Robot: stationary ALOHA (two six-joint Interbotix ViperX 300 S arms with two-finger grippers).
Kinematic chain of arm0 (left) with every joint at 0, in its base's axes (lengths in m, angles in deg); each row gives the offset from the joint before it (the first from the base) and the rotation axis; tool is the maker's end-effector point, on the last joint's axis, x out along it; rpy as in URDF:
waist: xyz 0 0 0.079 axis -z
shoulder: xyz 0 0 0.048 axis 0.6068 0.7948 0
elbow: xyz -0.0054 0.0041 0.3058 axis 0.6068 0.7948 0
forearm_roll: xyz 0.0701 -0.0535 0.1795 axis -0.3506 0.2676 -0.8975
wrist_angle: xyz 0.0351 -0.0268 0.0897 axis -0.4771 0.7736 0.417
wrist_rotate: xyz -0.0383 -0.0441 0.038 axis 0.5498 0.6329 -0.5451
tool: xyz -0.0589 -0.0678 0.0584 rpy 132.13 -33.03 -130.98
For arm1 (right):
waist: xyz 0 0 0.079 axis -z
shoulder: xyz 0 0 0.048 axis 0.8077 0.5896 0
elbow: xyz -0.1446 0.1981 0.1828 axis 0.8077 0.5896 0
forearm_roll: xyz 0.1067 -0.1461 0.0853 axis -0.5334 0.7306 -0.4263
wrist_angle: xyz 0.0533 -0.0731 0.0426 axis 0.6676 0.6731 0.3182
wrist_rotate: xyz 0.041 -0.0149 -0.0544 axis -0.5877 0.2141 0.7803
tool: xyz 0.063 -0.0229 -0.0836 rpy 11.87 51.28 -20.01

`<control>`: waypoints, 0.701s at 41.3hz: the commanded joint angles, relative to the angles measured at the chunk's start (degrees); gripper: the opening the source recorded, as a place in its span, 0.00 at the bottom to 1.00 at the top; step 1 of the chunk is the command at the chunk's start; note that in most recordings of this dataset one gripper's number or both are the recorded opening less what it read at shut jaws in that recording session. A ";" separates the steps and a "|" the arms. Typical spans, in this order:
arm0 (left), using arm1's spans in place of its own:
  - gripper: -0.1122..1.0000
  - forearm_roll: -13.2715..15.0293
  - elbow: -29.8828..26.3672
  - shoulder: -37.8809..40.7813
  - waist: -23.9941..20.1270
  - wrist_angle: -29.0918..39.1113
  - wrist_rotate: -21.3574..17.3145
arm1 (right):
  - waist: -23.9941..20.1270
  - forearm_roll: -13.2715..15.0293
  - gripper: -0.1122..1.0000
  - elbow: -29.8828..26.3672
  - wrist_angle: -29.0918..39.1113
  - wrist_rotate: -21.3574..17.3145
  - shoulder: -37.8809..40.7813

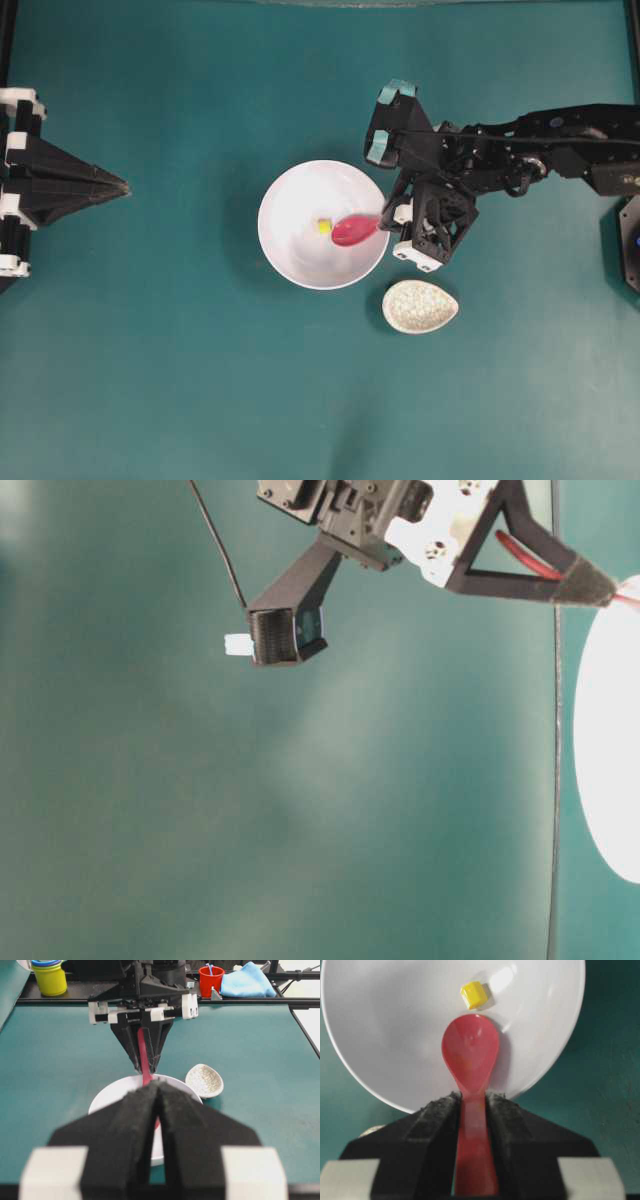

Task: Scoop the yellow hexagonal prism block from the bowl with a spoon using the right arm.
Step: 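Push the spoon under the yellow hexagonal block to scoop it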

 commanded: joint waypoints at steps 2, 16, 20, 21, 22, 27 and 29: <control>0.12 -0.18 -1.58 0.26 0.00 -0.26 -0.09 | -0.09 0.18 0.32 -1.32 -1.41 -0.09 -0.44; 0.12 -0.18 -1.49 0.35 0.00 -0.26 -0.18 | -0.44 0.18 0.32 -1.58 -5.19 0.35 1.32; 0.12 -0.18 -1.58 0.26 -0.09 -0.26 -0.18 | -0.62 0.18 0.32 -1.85 -5.98 0.35 1.76; 0.12 -0.18 -1.49 0.26 0.00 -0.26 -0.18 | -0.62 0.18 0.32 -1.93 -6.33 0.44 1.93; 0.12 -0.18 -1.49 0.26 0.00 -0.26 -0.18 | -0.70 0.18 0.32 -2.02 -6.59 0.44 2.11; 0.12 -0.18 -1.49 0.26 0.00 -0.26 -0.09 | -0.79 0.18 0.32 -2.37 -7.91 0.53 2.81; 0.12 -0.18 -1.49 0.26 0.00 -0.26 -0.09 | -0.79 0.18 0.32 -2.46 -8.44 0.53 3.16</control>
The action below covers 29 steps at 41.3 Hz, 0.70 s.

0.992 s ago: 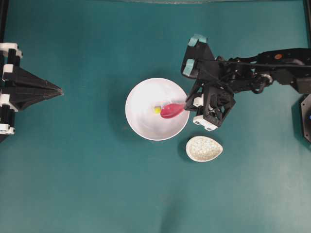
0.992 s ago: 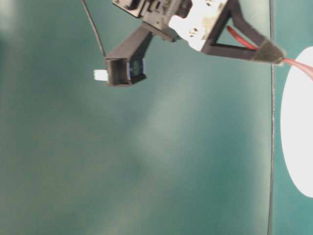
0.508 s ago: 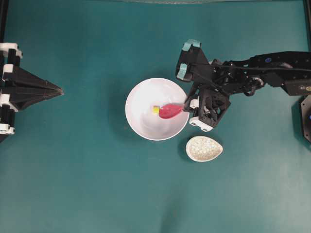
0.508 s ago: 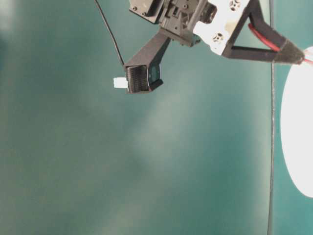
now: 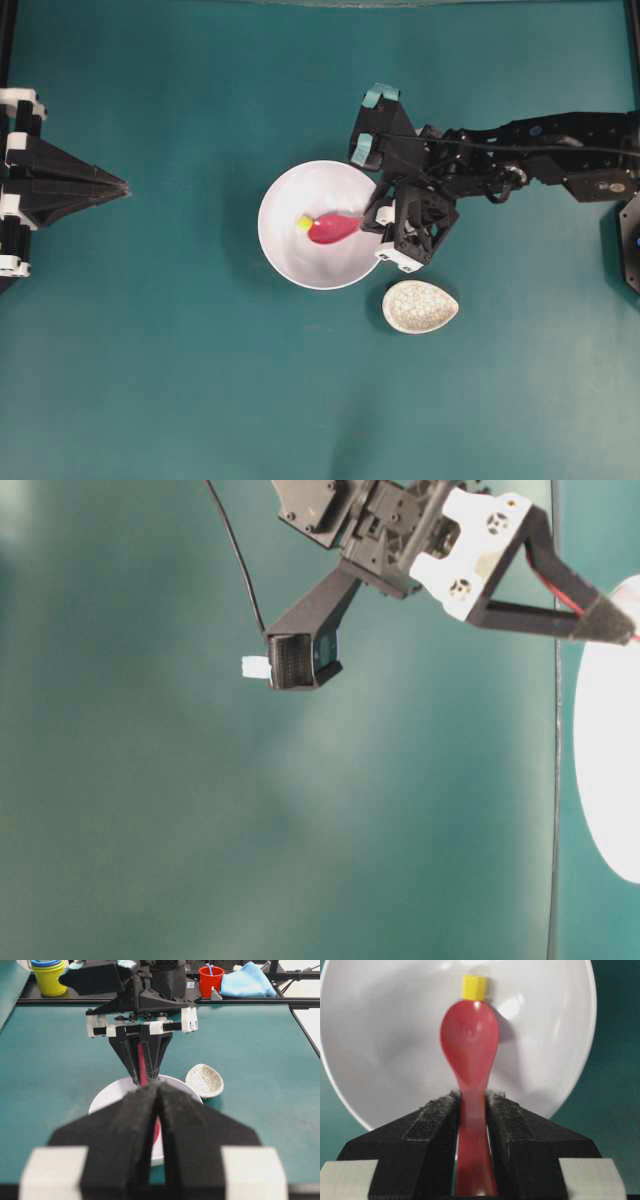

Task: Scoop the yellow hexagonal prism block from the bowl with a spoon using the right arm.
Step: 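Push the spoon under the yellow hexagonal block to scoop it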

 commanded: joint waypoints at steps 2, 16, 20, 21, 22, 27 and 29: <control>0.12 -0.18 -1.41 0.35 -0.09 -0.26 0.00 | -0.18 0.18 0.32 -1.58 -1.67 0.09 -0.26; 0.12 -0.18 -1.41 0.35 0.00 -0.26 -0.09 | -0.18 0.62 0.32 -1.76 -6.94 0.18 0.35; 0.12 -0.18 -1.41 0.35 0.00 -0.26 -0.09 | -0.18 0.62 0.32 -1.76 -7.73 0.18 0.35; 0.12 -0.18 -1.49 0.35 0.00 -0.26 -0.09 | -0.18 0.62 0.32 -1.76 -7.82 0.18 0.35; 0.12 -0.18 -1.41 0.35 0.00 -0.26 0.00 | -0.18 0.70 0.32 -1.76 -7.91 0.18 0.35; 0.12 -0.18 -1.49 0.35 0.00 -0.26 0.00 | -0.18 0.70 0.32 -1.67 -8.79 0.18 0.35; 0.12 -0.18 -1.49 0.35 0.00 -0.18 0.00 | -0.18 0.70 0.32 -1.67 -9.14 0.18 0.35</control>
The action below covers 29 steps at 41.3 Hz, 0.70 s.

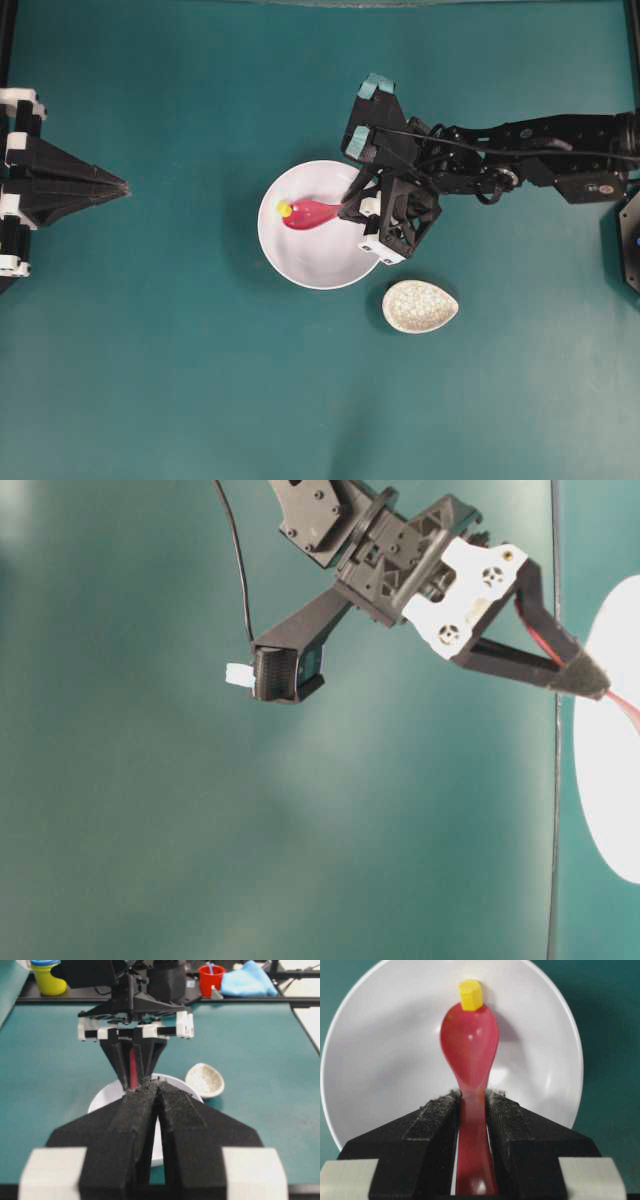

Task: Scoop the yellow hexagonal prism block from the bowl with a spoon using the right arm.
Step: 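Push the spoon under the yellow hexagonal block to scoop it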

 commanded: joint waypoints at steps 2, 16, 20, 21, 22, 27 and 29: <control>0.12 -0.18 -1.49 0.26 -0.09 -0.35 -0.09 | -0.09 0.00 0.32 -1.14 -1.14 0.09 -0.88; 0.12 -0.18 -1.41 0.35 -0.09 -0.26 -0.09 | -0.09 0.00 0.32 0.62 -2.81 0.09 -2.02; 0.12 -0.18 -1.41 0.26 0.00 -0.35 0.00 | -0.26 0.00 0.32 2.11 -4.75 -0.09 -2.99; 0.12 -0.18 -1.41 0.26 -0.09 -0.26 -0.09 | -0.35 0.00 0.32 2.55 -5.36 -0.18 -3.34; 0.12 -0.18 -1.41 0.26 -0.09 -0.26 -0.09 | -0.44 0.00 0.32 2.90 -5.89 -0.18 -3.60; 0.12 -0.18 -1.41 0.26 0.00 -0.26 0.00 | -1.05 -0.09 0.32 5.27 -8.88 -0.53 -5.27; 0.12 -0.18 -1.41 0.26 0.00 -0.35 0.00 | -1.41 -0.18 0.32 6.59 -10.37 -0.62 -6.15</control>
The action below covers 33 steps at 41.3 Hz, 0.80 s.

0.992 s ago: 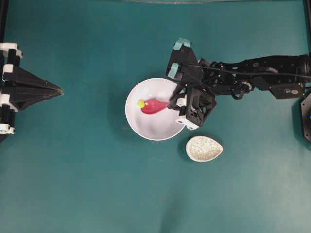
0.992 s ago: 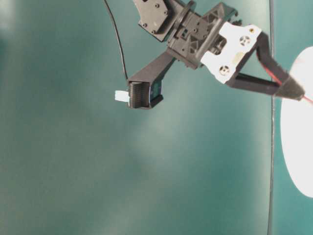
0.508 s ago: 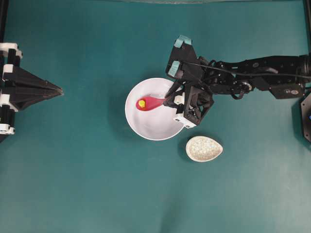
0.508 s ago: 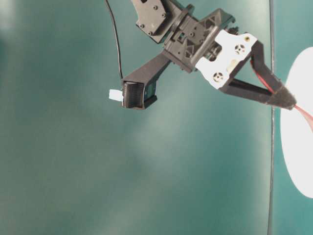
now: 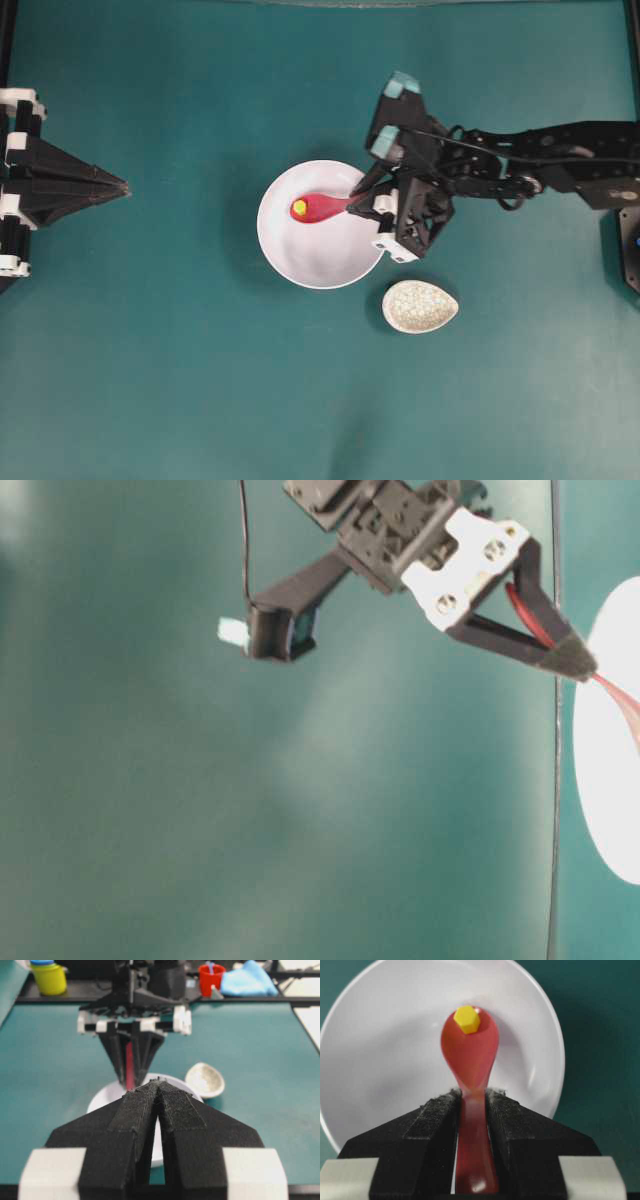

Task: Scoop the yellow hexagonal prism block from the bowl with a spoon using the right arm.
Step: 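Push the spoon under the yellow hexagonal block to scoop it, then lift the spoon with the block up out of the bowl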

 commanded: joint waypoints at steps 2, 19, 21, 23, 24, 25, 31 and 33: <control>0.12 -0.18 -1.49 0.26 -0.09 -0.26 0.00 | -0.97 -0.09 0.32 1.41 -3.08 -0.18 -3.25; 0.12 -0.18 -1.58 0.26 -0.09 -0.35 0.00 | -4.66 -0.53 0.32 7.73 -12.22 -0.26 -8.17; 0.12 -0.18 -1.49 0.35 -0.09 -0.35 -0.09 | -4.83 -0.62 0.32 8.26 -12.83 -0.26 -8.61; 0.12 -0.18 -1.49 0.26 -0.09 -0.26 0.00 | -5.01 -0.62 0.32 8.61 -13.27 -0.26 -8.96; 0.12 -0.18 -1.58 0.26 0.00 -0.35 0.00 | -5.01 -0.70 0.32 8.79 -13.36 -0.26 -9.14; 0.12 -0.18 -1.49 0.26 0.00 -0.35 -0.09 | -5.10 -0.70 0.32 8.96 -13.45 -0.26 -9.23; 0.12 -0.18 -1.58 0.26 -0.09 -0.35 0.00 | -5.19 -0.70 0.32 9.67 -13.45 -0.26 -9.84; 0.12 -0.18 -1.58 0.26 0.00 -0.35 0.00 | -5.19 -0.70 0.32 9.76 -13.54 -0.26 -9.93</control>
